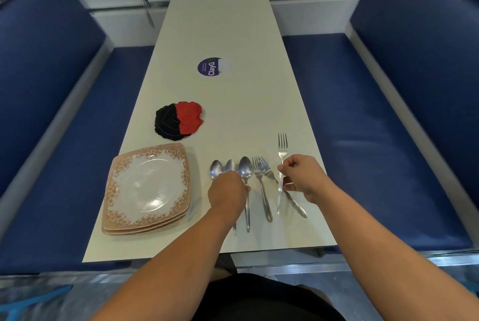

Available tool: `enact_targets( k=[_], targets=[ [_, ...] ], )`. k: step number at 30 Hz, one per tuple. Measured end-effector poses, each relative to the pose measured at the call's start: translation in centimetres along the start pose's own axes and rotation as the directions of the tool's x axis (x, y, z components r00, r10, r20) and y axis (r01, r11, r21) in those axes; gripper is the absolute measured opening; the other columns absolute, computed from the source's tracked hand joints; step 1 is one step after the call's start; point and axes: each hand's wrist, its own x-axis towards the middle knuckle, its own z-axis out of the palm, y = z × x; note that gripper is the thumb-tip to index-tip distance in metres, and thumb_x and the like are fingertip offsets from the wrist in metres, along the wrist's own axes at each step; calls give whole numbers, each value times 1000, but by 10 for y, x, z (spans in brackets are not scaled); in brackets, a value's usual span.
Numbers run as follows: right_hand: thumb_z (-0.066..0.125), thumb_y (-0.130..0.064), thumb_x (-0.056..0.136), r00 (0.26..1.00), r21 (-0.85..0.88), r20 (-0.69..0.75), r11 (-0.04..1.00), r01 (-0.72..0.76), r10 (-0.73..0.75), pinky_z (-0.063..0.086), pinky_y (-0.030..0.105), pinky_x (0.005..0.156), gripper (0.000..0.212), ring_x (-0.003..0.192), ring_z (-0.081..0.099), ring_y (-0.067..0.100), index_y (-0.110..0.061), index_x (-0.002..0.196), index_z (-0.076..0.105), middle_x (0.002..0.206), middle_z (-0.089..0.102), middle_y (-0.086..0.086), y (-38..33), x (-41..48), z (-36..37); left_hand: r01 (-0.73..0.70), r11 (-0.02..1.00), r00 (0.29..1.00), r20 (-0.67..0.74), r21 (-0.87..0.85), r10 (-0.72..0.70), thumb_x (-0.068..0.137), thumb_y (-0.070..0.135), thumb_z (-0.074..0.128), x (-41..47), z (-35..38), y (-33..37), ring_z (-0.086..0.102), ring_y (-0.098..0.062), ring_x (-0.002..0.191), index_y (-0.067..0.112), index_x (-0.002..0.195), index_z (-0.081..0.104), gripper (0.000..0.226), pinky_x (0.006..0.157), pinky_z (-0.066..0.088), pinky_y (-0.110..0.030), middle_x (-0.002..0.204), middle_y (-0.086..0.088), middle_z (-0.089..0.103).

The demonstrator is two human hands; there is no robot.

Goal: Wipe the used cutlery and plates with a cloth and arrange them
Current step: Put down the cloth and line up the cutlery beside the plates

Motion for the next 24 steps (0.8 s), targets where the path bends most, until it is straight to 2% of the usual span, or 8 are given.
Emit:
enact_targets(
  k=[2,5,8,12,14,17,19,24],
  targets=[
    [64,-8,95,1000,13,3,1000,-1,1,61,33,62,11,64,63,21,3,92,63,79,63,10,1,1,-1,-27,999,999,-31,-17,26,92,40,68,0,-1,0,59,-18,65,12,87,69,28,54,41,-26,64,4,52],
    [65,-9,94,1000,7,-11,1000,5,-5,58,29,59,10,64,61,19,-2,87,64,77,62,7,4,2,-8,-148,985,980,-147,-92,134,95,33,63,-3,-5,8,55,-18,77,16,94,57,18,59,40,-28,75,4,49],
    [65,-8,94,999,0,-38,1000,7,-7,57,27,55,13,63,62,18,5,95,66,81,64,10,7,4,-15,-245,964,957,-184,-101,224,95,29,57,-5,-6,26,58,-18,84,17,90,66,16,56,38,-28,76,3,58],
    [67,-6,93,995,-12,-97,1000,-14,13,58,29,57,10,60,62,19,4,92,69,84,66,10,12,9,-25,-191,972,981,-51,-138,185,95,25,53,-6,1,54,64,-23,79,15,76,60,23,54,34,-27,74,0,55],
    [67,-5,92,992,-24,-124,999,-29,26,58,29,57,8,60,62,19,2,89,71,84,67,9,15,12,-31,-148,981,989,-11,-127,148,95,26,54,-4,7,64,64,-24,86,13,81,57,19,60,36,-27,76,2,51],
    [67,-4,92,989,-43,-141,998,-50,43,57,27,56,8,61,62,20,0,87,72,83,67,9,20,14,-40,-107,987,993,34,-122,112,93,37,61,1,16,72,65,-24,93,9,97,64,28,66,41,-28,90,-2,62],
    [67,-4,91,988,-58,-144,997,-58,49,57,27,55,9,62,62,20,-1,84,72,82,67,11,24,16,-44,-95,990,994,52,-108,101,92,41,63,3,20,75,66,-24,96,9,100,65,32,67,42,-28,97,-4,66],
    [67,-3,90,986,-88,-146,992,-89,75,60,33,62,16,69,64,23,-7,77,73,82,68,11,33,24,-47,-36,991,996,77,-125,46,93,31,65,5,22,81,66,-23,97,9,103,64,25,67,43,-28,98,-3,65]
  ],
)
